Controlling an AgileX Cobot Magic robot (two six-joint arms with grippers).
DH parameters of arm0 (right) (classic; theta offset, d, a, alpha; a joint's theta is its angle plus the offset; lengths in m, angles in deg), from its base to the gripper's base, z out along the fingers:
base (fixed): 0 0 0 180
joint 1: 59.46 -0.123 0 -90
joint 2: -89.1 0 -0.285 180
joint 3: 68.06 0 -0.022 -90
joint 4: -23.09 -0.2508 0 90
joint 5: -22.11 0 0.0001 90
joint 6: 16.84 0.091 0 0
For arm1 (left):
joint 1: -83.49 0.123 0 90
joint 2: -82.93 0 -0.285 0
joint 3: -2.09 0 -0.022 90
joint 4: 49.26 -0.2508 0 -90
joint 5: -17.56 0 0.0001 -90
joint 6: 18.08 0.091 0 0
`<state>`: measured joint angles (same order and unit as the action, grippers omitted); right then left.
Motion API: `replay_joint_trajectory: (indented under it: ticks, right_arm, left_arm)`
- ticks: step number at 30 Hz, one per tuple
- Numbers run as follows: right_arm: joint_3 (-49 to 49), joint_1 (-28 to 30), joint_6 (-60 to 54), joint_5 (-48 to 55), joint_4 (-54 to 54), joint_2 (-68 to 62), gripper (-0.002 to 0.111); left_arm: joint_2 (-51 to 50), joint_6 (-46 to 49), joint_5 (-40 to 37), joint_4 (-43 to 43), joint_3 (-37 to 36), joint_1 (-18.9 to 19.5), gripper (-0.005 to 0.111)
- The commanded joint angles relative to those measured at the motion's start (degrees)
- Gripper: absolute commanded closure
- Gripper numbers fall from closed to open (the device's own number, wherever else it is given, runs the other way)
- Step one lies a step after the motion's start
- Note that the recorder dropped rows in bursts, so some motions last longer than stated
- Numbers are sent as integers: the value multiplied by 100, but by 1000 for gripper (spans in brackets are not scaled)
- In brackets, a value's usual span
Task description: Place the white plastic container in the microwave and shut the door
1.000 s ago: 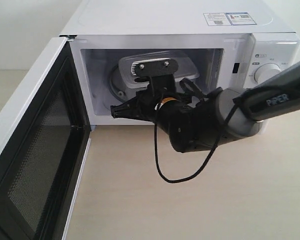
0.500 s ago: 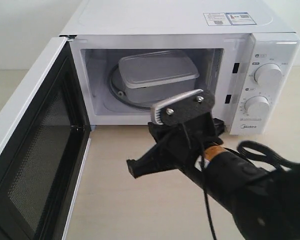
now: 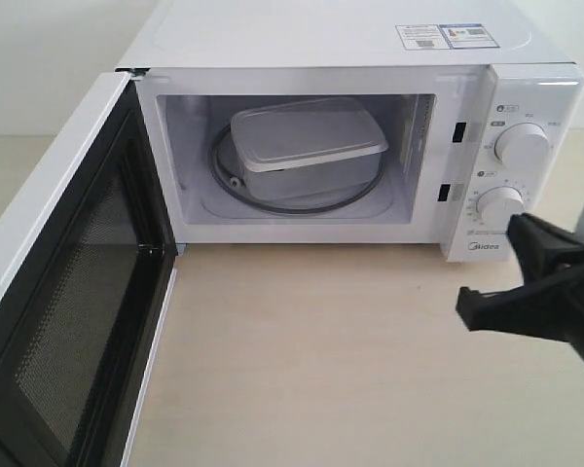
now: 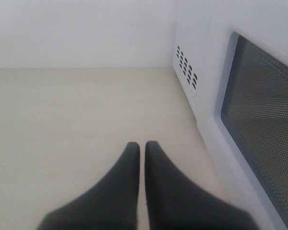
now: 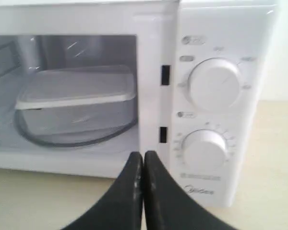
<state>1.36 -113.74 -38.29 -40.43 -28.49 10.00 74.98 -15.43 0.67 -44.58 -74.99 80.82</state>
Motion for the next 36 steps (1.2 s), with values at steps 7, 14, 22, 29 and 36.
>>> replay_joint_trajectory:
  ticks: [7, 14, 22, 29, 36]
  right_arm:
    - [49, 9, -1811, -409, -1201, 949, 108]
    - [49, -3, -1801, -219, -1191, 949, 108]
    - [49, -3, -1801, -128, -1191, 949, 108]
    - [49, -3, -1791, -128, -1191, 949, 108]
    - [49, -3, -1791, -128, -1191, 949, 108]
  left_arm:
    - [16, 32, -6, 49, -14, 15, 102]
    - [16, 32, -6, 49, -14, 15, 102]
    - [16, 32, -6, 49, -14, 15, 102]
    - [16, 35, 290, 49, -14, 15, 102]
    - [16, 35, 3553, 49, -14, 15, 102]
